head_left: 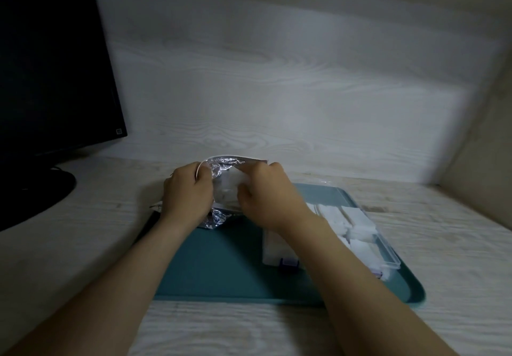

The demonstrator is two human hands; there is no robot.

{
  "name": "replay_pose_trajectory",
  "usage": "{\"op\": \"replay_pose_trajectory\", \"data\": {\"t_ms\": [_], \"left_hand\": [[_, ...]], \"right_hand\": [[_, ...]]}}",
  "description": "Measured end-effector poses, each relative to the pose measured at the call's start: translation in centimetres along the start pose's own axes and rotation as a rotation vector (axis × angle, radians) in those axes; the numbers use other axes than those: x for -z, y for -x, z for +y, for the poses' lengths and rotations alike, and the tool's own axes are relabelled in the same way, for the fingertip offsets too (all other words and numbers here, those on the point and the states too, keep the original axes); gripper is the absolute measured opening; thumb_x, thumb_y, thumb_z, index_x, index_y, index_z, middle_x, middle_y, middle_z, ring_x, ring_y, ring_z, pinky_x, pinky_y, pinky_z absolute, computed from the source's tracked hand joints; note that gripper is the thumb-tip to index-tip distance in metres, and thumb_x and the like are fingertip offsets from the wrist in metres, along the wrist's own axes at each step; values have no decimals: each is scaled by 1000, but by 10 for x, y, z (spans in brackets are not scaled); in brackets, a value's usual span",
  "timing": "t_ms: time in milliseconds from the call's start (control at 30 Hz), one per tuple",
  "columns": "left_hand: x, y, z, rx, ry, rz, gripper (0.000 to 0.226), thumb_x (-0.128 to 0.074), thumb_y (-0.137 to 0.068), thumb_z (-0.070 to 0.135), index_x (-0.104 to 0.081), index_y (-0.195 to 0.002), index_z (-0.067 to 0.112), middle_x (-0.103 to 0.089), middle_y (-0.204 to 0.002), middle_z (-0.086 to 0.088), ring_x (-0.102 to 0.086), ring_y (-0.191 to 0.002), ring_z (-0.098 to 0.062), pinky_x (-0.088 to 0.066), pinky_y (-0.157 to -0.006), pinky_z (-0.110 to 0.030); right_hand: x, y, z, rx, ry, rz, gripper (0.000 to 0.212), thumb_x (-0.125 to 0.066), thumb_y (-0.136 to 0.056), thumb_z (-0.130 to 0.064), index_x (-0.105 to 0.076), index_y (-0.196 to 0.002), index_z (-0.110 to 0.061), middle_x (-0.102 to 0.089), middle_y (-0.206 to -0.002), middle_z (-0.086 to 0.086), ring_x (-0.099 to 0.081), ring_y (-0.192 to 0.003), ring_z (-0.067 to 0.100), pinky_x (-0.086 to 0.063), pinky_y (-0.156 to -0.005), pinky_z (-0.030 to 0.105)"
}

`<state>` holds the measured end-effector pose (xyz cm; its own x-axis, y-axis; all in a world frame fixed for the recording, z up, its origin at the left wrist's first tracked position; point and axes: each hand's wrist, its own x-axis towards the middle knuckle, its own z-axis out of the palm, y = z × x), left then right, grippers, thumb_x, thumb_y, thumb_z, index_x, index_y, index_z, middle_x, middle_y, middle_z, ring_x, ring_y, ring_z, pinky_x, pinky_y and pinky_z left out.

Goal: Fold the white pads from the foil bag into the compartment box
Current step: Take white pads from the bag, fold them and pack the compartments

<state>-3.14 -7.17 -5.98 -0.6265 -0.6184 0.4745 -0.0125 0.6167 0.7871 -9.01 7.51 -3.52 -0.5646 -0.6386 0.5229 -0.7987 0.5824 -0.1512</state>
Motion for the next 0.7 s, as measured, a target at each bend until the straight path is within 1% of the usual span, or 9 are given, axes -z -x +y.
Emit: {"op": "replay_pose_trajectory", "data": {"t_ms": [67, 133, 167, 233, 367, 467, 533, 600, 700], "left_hand": [[0, 1, 2, 15, 11, -3, 41, -44, -107, 26, -51, -75, 0, -56, -69, -13, -50, -76, -35, -36, -65, -40], [1, 2, 5, 32, 31, -15, 41, -45, -107, 27, -52, -73, 5, -57, -68, -8, -50, -76, -32, -36, -63, -39], [1, 2, 6, 41, 47, -25, 42, -45, -107, 28, -54, -73, 6, -60, -69, -6, -52, -78, -31, -34, -64, -40], [1, 2, 7, 58, 76, -34, 43, -45, -108, 30, -57, -74, 8, -64, -74, -4, -56, -83, -33, -33, -69, -37], [2, -1, 5, 79, 101, -29, 43, -41, -108, 30, -54, -73, 8, -65, -82, -11, -55, -89, -37, -35, -75, -38], [2, 0, 7, 95, 108, -28, 44, -41, -108, 31, -53, -74, 7, -61, -77, -7, -52, -88, -37, -33, -74, -38], [1, -1, 6, 95, 106, -24, 43, -41, -109, 30, -55, -77, 5, -60, -76, -6, -52, -88, -36, -33, -74, -38], [0, -2, 4, 86, 97, -8, 42, -40, -108, 28, -55, -78, 4, -62, -80, -11, -53, -89, -36, -34, -76, -37], [0, -3, 2, 82, 96, 20, 42, -39, -109, 26, -57, -81, 2, -61, -84, -11, -52, -89, -34, -33, -76, -36]], "right_hand": [[-2, 2, -7, 12, -67, -35, 16, -57, -81, -3, -63, -95, -10, -71, -98, 17, -62, -91, 42, -43, -72, 35], [-7, 4, -13, 60, -103, -103, 31, -58, -82, -1, -63, -111, -11, -70, -108, 18, -65, -100, 42, -54, -81, 42], [-9, 4, -14, 75, -101, -124, 38, -58, -83, 0, -62, -118, -14, -70, -110, 17, -65, -101, 43, -56, -83, 46], [-13, 2, -17, 102, -74, -122, 43, -59, -85, 1, -61, -122, -20, -71, -108, 16, -67, -99, 43, -56, -79, 48], [-20, -7, -19, 101, 49, -52, 27, -64, -89, -5, -70, -111, -19, -71, -100, 13, -69, -89, 39, -50, -67, 37], [-21, -9, -18, 82, 82, -43, 12, -65, -91, -13, -74, -98, -19, -70, -97, 11, -68, -86, 37, -53, -68, 38], [-23, -10, -15, 92, 70, -50, 10, -66, -88, -13, -74, -92, -18, -69, -95, 11, -67, -84, 36, -56, -71, 41], [-22, -10, -14, 94, 37, -50, 8, -65, -83, -14, -72, -85, -18, -70, -92, 9, -66, -81, 34, -57, -71, 42], [-17, -10, -10, 77, -27, 34, 17, -56, -77, -19, -72, -82, -15, -74, -91, 6, -68, -81, 31, -54, -69, 37]]}}
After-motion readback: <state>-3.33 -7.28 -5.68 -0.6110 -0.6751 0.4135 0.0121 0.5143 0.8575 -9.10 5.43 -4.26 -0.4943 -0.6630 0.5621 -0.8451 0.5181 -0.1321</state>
